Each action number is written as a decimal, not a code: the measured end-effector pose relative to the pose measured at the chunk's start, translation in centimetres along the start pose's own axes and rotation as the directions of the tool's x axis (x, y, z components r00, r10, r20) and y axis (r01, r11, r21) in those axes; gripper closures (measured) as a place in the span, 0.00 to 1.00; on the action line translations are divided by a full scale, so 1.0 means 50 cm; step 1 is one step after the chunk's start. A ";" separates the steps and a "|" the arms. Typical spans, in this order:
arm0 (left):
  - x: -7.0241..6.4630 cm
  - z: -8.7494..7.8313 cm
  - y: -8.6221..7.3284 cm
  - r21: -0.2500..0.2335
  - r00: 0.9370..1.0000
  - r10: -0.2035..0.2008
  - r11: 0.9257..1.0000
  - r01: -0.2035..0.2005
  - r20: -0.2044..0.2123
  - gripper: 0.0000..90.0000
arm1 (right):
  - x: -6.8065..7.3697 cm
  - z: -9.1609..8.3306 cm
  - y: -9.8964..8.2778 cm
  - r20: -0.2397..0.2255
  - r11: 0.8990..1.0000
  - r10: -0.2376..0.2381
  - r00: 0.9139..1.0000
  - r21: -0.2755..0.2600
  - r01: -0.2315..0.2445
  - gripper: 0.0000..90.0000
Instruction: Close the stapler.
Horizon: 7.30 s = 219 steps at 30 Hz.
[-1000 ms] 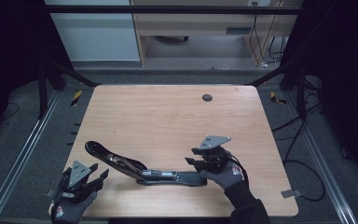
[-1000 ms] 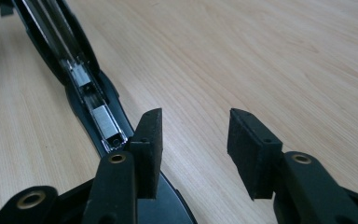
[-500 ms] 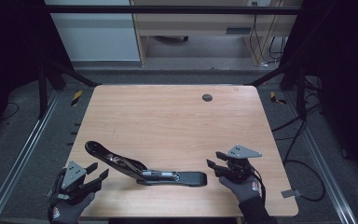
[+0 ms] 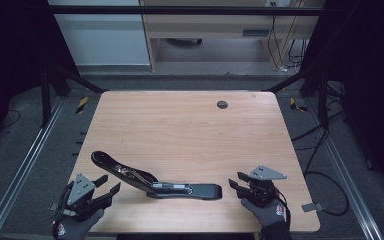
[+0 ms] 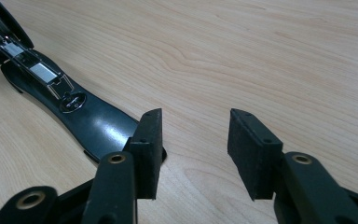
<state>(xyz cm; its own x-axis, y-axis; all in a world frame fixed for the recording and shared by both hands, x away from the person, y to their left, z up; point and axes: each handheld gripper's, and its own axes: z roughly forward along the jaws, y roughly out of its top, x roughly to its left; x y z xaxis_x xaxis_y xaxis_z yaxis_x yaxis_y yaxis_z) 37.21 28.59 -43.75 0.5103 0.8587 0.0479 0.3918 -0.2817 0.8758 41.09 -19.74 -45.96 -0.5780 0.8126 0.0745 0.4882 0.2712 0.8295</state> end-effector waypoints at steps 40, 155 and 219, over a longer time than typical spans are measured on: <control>-0.009 -0.018 0.062 -0.097 0.999 -0.041 0.994 0.044 0.034 0.48 | 0.046 0.033 0.002 -0.086 0.998 -0.015 0.996 0.067 0.021 0.78; -0.067 0.002 0.161 -0.124 0.999 -0.012 0.992 0.018 0.049 0.65 | 0.087 0.109 -0.007 -0.128 0.985 0.014 0.992 0.172 0.008 1.00; -0.141 0.027 0.189 -0.128 0.995 0.100 0.987 -0.097 0.016 0.65 | 0.086 0.110 -0.007 -0.134 0.986 0.013 0.991 0.168 0.010 1.00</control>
<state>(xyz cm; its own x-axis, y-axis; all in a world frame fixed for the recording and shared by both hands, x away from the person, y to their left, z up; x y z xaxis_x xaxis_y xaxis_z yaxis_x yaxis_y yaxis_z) 38.35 19.31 -36.48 0.5594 0.8190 0.1276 0.2391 -0.3068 0.9213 42.04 -13.48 -48.99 -0.6538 0.7399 0.1588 0.5856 0.3618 0.7253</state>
